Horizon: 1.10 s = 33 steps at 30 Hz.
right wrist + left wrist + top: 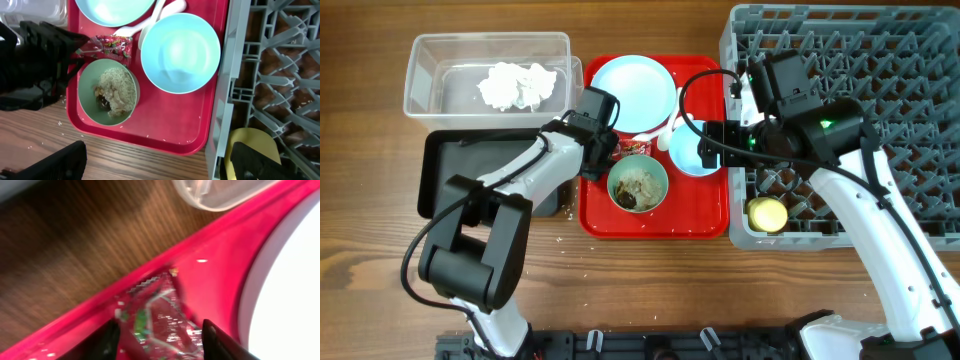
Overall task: Sort waste into correct bins and load items into the dishwasher rack
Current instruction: 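Carry the wrapper to the clear bin and release it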
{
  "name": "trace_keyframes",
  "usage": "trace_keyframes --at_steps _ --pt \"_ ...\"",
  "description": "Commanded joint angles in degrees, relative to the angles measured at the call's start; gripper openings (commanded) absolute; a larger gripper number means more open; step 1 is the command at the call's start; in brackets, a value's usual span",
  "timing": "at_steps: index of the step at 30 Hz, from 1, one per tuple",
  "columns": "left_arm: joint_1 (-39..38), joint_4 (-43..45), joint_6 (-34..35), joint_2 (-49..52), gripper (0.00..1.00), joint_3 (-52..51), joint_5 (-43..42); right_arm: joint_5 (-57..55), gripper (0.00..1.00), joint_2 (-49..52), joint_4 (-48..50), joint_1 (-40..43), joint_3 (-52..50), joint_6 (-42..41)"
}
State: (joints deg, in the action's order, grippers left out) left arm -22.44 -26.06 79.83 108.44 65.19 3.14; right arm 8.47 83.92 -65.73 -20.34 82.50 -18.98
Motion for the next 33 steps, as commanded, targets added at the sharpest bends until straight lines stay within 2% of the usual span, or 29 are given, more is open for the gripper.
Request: trace_keyframes --at_steps 1,3,5,7,14,21,26,28,33 --pt "-0.3 0.5 0.3 3.3 0.33 -0.8 0.4 -1.2 0.94 0.2 -0.1 -0.2 0.4 2.3" --pt "-0.3 0.9 -0.1 3.3 0.15 -0.8 0.5 -1.2 0.94 0.2 -0.1 -0.2 0.4 2.4" --pt "-0.3 1.0 -0.1 3.3 0.04 -0.8 0.6 -1.2 0.94 0.2 -0.1 -0.2 0.4 2.4" --pt "-0.3 1.0 -0.7 3.3 0.04 -0.8 0.6 -1.2 0.94 0.2 -0.1 -0.2 0.4 2.4" --pt "-0.3 1.2 -12.4 -0.2 0.04 -0.7 0.6 -1.2 0.94 0.2 0.1 -0.2 0.4 2.5" --pt "-0.2 1.2 -22.8 -12.2 0.04 -0.7 0.7 -1.2 0.94 0.2 0.2 -0.2 0.4 2.5" --pt "-0.2 1.2 -24.2 -19.7 0.04 -0.7 1.7 -1.2 0.94 0.2 0.2 -0.2 0.4 2.5" --pt "-0.2 1.2 -24.2 -22.0 0.04 -0.7 3.9 -1.2 0.94 0.2 0.1 -0.2 0.4 2.5" --pt "0.9 1.3 -25.3 -25.9 0.04 -0.7 15.8 -1.2 0.94 0.2 0.1 -0.2 0.4 2.5"
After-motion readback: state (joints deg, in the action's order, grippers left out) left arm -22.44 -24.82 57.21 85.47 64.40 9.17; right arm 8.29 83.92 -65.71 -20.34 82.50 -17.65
